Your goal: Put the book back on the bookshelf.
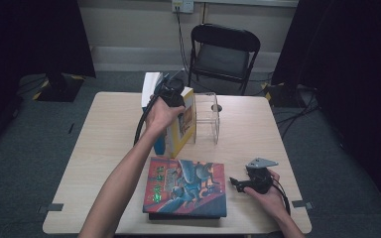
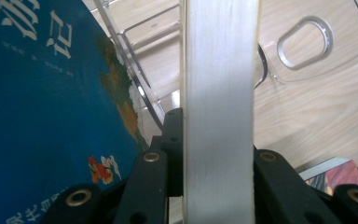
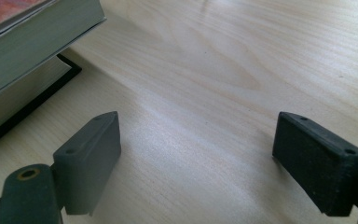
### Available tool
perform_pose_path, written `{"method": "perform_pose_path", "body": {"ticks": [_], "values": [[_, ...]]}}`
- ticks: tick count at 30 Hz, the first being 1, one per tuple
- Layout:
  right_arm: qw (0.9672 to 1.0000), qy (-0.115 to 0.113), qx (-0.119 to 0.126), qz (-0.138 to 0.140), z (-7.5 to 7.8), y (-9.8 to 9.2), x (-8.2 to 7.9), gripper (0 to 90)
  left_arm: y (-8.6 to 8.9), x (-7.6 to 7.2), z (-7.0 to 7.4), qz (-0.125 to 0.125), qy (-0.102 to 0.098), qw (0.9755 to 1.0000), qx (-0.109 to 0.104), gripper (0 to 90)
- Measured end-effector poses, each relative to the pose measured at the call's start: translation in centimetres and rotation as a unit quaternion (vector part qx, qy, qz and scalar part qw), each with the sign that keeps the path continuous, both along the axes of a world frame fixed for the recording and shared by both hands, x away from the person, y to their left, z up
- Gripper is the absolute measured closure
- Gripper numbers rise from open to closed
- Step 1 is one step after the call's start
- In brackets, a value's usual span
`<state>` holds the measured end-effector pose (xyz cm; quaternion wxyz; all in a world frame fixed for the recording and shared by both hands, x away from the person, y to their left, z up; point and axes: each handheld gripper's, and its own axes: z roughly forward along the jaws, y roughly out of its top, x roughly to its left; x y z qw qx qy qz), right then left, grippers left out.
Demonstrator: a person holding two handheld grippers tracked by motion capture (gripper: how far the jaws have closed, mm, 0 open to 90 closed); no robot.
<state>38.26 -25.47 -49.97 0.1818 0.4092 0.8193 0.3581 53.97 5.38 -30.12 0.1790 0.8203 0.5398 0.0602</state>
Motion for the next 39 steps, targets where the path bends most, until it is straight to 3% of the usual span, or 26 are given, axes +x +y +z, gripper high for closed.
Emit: {"method": "perform_pose_path", "body": {"ticks": [6,10,18,31,39], "values": [[1.0000,0.000,0.000,0.000,0.0,0.0,0.0,14.8,0.6,0.7,1.4,0.018,-0.026,0.9995,-0.007,75.6],[1.0000,0.000,0.000,0.000,0.0,0.0,0.0,14.9,0.3,1.9,1.5,0.036,-0.021,0.9990,-0.014,75.6],[1.0000,0.000,0.000,0.002,0.0,0.0,0.0,14.8,-0.2,3.8,0.9,0.046,-0.024,0.9986,-0.013,75.5],[1.0000,0.002,0.001,0.005,0.0,0.0,-0.1,14.8,-1.4,3.9,-0.2,0.044,-0.020,0.9988,0.001,75.2],[1.0000,0.002,0.001,0.005,0.0,0.0,-0.1,14.9,-1.2,3.8,-0.1,0.040,-0.034,0.9985,-0.016,68.2]]}}
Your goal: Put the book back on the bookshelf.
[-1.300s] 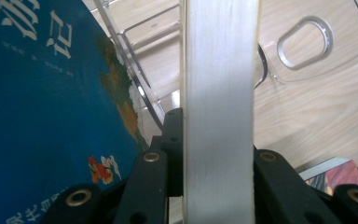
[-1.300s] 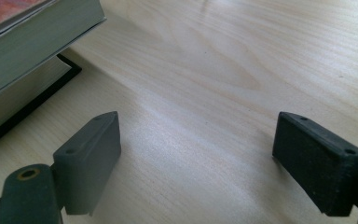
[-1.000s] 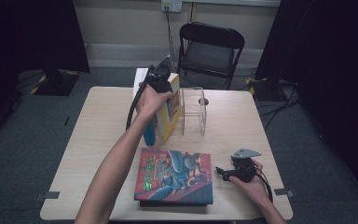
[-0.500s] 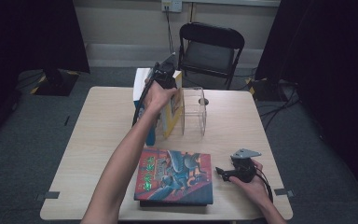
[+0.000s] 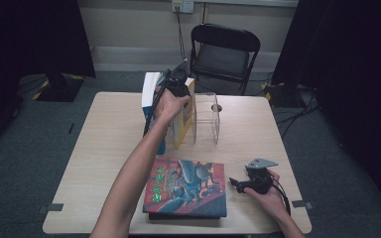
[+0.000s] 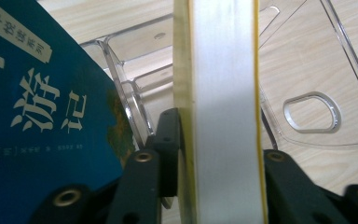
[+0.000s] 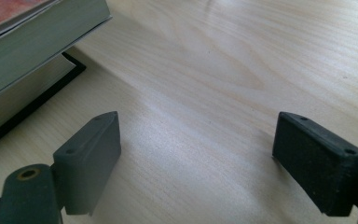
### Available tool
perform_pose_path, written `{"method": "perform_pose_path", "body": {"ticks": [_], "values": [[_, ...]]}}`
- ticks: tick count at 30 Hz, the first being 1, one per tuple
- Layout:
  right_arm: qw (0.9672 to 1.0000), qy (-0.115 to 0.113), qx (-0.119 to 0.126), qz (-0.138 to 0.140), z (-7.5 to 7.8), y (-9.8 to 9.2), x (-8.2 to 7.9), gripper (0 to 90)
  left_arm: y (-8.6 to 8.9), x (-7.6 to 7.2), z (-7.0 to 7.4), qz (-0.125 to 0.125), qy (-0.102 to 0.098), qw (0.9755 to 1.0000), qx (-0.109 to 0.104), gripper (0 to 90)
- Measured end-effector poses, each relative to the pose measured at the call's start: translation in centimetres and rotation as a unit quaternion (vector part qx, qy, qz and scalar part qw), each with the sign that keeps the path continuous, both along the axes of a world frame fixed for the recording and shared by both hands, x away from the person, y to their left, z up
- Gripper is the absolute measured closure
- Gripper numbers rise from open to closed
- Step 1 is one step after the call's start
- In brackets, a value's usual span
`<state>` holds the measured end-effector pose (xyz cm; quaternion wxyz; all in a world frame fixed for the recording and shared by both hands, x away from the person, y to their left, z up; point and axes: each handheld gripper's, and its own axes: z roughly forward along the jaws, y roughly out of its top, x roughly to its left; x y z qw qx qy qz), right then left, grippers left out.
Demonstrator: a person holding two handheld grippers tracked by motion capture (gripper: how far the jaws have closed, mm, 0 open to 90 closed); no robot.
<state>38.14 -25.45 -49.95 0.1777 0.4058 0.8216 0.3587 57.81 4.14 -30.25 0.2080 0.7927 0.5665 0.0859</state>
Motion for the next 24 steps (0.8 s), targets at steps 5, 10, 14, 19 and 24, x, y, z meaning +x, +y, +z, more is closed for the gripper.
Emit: {"method": "perform_pose_path", "body": {"ticks": [5,10,14,19,24], "values": [[1.0000,-0.001,0.000,0.001,0.00,-0.01,0.01,14.9,0.01,-0.28,0.10,0.001,-0.005,1.0000,-0.005,61.8],[1.0000,0.000,0.000,0.000,0.00,0.00,0.00,14.8,-0.22,-0.53,-0.01,0.005,-0.004,1.0000,-0.002,59.7],[1.0000,0.000,0.000,0.000,0.00,0.00,0.00,14.8,-0.48,-0.72,0.16,0.006,-0.014,0.9999,0.001,58.5],[1.0000,-0.001,-0.001,0.001,0.00,-0.01,0.02,14.9,-0.33,-0.86,0.15,-0.001,-0.009,0.9999,0.004,58.0],[1.0000,-0.001,-0.001,0.001,0.00,-0.01,0.01,14.9,0.35,-1.05,0.21,0.000,-0.017,0.9998,0.005,57.0]]}}
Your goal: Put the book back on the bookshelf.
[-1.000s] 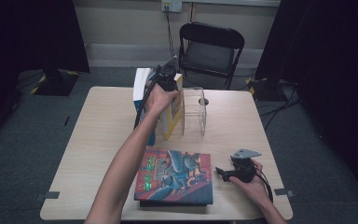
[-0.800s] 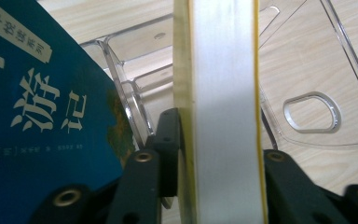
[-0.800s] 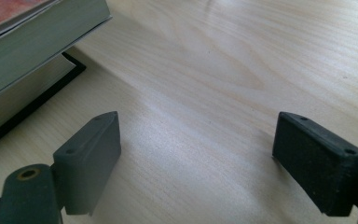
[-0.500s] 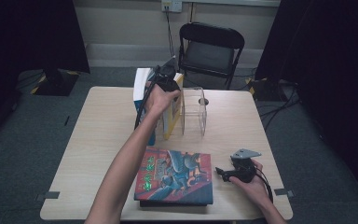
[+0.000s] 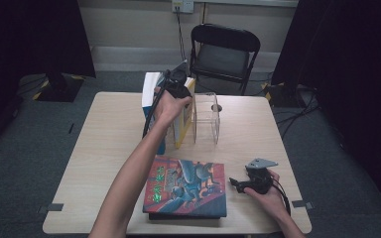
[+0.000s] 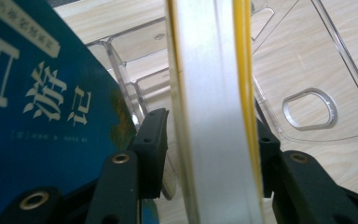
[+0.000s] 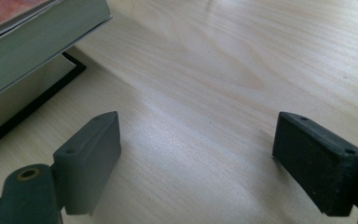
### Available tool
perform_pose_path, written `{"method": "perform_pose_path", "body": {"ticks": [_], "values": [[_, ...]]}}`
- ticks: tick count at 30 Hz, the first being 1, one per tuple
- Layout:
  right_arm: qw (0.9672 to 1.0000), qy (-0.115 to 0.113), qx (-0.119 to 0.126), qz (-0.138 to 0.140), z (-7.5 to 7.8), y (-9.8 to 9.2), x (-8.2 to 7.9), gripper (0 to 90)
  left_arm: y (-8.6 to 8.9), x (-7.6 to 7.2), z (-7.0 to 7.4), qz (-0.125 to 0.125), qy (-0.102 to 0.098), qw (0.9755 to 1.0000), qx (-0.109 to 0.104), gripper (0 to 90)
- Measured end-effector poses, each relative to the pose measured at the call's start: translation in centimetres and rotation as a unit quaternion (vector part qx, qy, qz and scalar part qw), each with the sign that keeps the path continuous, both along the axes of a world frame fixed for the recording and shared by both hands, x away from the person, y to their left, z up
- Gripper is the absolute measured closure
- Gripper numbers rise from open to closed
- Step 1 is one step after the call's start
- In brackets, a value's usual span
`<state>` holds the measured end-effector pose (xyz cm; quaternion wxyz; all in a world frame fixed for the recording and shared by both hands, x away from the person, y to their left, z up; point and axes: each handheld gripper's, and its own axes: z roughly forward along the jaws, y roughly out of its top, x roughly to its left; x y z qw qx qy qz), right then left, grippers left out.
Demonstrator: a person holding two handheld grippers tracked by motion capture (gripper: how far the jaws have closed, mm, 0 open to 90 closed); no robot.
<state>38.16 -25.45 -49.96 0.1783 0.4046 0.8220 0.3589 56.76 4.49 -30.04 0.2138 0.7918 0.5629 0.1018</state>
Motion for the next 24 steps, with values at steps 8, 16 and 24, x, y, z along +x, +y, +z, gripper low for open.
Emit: {"method": "perform_pose_path", "body": {"ticks": [8,16,24], "values": [[1.0000,0.000,0.000,0.000,0.0,0.0,0.0,14.8,0.9,-0.7,0.1,-0.007,-0.011,0.9999,-0.005,60.8],[1.0000,0.000,0.000,0.000,0.0,0.0,0.0,14.8,1.4,-1.3,0.1,-0.010,-0.010,0.9998,-0.010,61.0],[1.0000,0.000,0.000,0.000,0.0,0.0,0.0,14.8,1.7,-2.3,0.0,-0.020,-0.018,0.9995,-0.015,62.1]]}}
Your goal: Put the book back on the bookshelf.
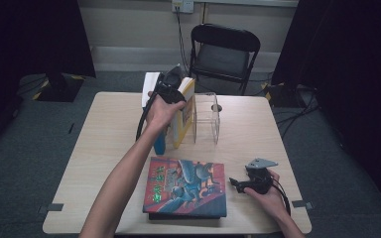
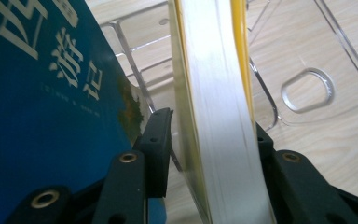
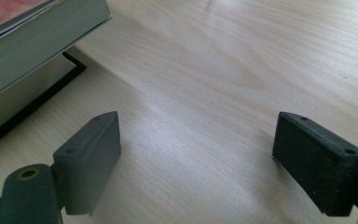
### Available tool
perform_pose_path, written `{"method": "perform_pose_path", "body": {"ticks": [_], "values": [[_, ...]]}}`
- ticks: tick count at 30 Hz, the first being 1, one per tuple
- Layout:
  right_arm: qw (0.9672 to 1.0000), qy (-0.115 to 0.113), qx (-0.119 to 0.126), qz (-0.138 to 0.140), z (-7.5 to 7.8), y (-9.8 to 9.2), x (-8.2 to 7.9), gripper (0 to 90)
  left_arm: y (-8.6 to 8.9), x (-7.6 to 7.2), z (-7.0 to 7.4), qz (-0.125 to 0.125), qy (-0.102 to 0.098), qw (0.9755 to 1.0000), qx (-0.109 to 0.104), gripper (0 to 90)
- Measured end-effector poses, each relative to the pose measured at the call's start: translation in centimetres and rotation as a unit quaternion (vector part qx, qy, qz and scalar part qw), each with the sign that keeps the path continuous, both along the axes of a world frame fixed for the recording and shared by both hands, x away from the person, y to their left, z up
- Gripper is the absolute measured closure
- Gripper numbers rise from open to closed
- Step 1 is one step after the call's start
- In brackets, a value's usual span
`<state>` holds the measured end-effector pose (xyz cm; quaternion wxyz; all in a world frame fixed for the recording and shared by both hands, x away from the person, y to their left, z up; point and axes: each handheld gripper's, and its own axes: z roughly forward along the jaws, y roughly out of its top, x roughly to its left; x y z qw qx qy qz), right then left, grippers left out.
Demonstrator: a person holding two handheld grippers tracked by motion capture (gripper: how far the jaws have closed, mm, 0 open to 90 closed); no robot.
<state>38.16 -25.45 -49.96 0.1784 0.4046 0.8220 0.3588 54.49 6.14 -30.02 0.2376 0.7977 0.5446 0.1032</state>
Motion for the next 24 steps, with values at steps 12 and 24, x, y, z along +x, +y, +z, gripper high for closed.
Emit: {"method": "perform_pose_path", "body": {"ticks": [12,24], "values": [[1.0000,0.000,0.000,0.000,0.0,0.0,0.0,14.9,0.2,-1.4,0.0,-0.012,-0.022,0.9997,0.002,64.6],[1.0000,0.000,0.000,0.000,0.0,0.0,0.0,14.8,0.1,-3.4,-0.4,-0.043,-0.042,0.9981,0.012,64.2]]}}
